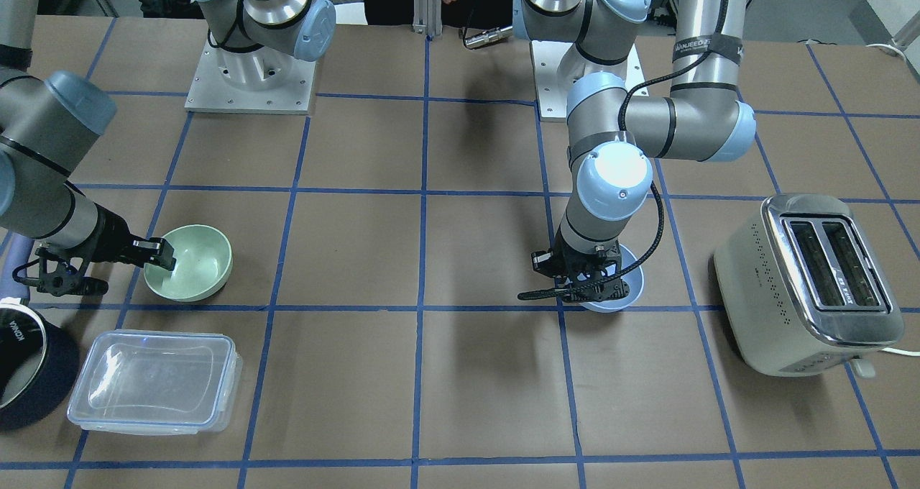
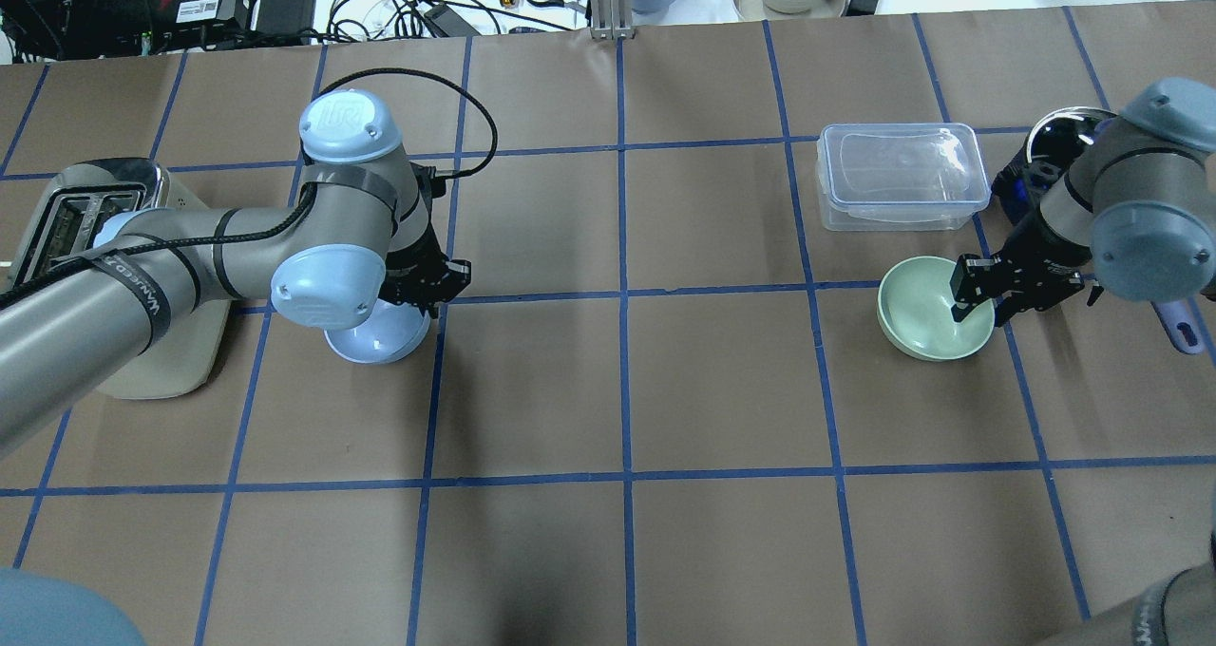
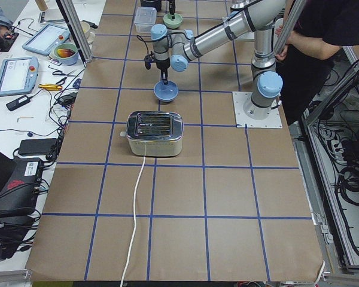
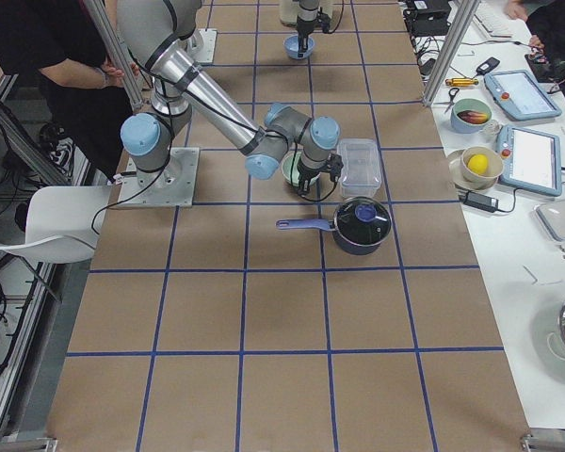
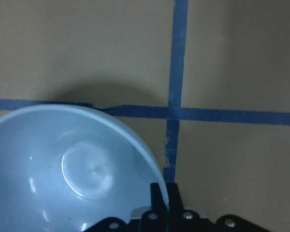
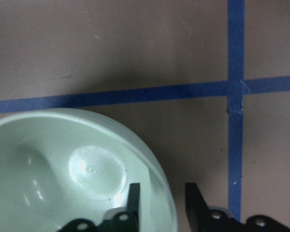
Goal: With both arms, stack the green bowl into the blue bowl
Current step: 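Carry the blue bowl with the left gripper toward the table center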
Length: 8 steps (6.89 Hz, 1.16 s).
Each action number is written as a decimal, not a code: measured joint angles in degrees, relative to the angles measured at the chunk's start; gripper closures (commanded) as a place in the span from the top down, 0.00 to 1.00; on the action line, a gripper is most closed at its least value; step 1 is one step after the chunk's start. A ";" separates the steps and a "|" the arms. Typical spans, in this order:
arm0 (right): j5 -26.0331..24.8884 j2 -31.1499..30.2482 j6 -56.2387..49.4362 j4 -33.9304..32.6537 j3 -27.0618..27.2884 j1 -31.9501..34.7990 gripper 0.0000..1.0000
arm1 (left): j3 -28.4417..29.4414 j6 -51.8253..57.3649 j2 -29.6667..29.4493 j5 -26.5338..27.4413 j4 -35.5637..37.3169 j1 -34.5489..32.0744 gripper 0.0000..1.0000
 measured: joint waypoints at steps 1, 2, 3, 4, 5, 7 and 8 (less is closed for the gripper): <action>0.12 -0.22 -0.31 0.13 -0.41 0.03 0.00 | 4.27 -4.29 -0.54 -0.40 -1.86 -4.44 0.00; 0.44 -0.63 -0.58 1.07 -1.48 0.05 0.00 | 8.01 -11.26 -1.59 -1.92 -2.39 -9.91 0.00; 0.79 -1.34 -0.76 3.34 -3.16 0.06 0.00 | 10.72 -18.64 -2.87 -3.87 -1.69 -14.90 0.00; 0.95 -2.16 -1.37 6.33 -5.17 0.06 0.00 | 12.50 -25.70 -4.62 -4.86 -0.10 -19.14 0.00; 1.03 -2.96 -2.50 9.27 -7.20 0.09 0.00 | 13.36 -31.29 -6.76 -5.07 1.36 -22.59 0.00; 1.09 -3.97 -3.89 12.44 -9.67 0.51 0.00 | 13.93 -37.98 -10.11 -4.89 4.42 -26.54 0.14; 1.03 -4.04 -4.62 12.79 -9.99 0.60 0.00 | 13.99 -39.20 -11.28 -4.97 6.90 -27.04 0.29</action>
